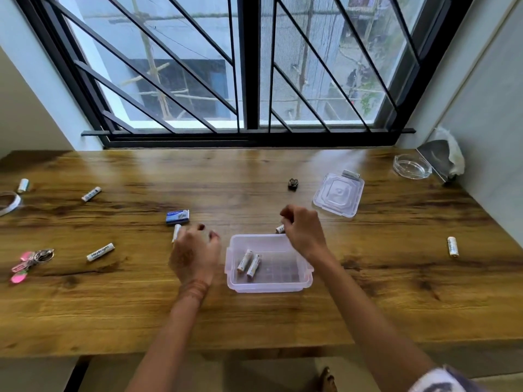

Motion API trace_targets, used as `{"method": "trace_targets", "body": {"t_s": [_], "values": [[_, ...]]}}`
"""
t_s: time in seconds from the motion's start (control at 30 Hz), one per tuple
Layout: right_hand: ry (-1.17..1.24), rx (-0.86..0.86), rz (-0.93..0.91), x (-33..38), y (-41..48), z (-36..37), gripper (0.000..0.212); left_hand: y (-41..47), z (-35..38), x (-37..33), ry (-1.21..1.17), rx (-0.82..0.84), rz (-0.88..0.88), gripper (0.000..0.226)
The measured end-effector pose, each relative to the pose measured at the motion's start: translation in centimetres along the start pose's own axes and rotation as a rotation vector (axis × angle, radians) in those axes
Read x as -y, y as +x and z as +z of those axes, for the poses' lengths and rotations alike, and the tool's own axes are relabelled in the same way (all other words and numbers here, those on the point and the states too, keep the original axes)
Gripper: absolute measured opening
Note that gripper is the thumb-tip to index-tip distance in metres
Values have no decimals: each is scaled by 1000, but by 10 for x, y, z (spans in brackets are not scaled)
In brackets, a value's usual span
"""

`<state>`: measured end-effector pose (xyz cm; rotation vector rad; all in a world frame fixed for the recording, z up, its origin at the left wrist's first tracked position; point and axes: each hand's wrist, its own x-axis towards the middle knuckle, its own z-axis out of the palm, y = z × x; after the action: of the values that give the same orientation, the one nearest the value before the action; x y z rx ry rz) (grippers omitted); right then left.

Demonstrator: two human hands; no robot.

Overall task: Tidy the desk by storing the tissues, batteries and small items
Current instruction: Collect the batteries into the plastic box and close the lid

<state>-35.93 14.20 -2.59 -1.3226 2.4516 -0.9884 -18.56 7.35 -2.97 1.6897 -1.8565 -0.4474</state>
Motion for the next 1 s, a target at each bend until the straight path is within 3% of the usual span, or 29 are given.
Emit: {"method": "trace_targets", "body": {"t_s": [0.13,0.3,0.43,0.6,0.73,0.8,1.0], "values": [[-223,340,-33,-8,37,-8,37,39,8,32,132,29,-114,42],[-432,521,-143,-6,50,-4,21,52,18,51,150,105,-170,42],[-410,445,-142,-14,50,-3,14,55,13,51,31,143,-202,33],[45,61,25,-7,19,-10,22,14,-7,21,-252,199,-160,28],[389,213,233,7,-24,-17,29,-24,-13,-9,-318,326,-63,25],[343,304,290,8,-38,-9,25,-37,-7,-19,-238,378,27,25],[-112,350,223,19,-50,5,12,-57,21,-30,172,425,284,37]]}}
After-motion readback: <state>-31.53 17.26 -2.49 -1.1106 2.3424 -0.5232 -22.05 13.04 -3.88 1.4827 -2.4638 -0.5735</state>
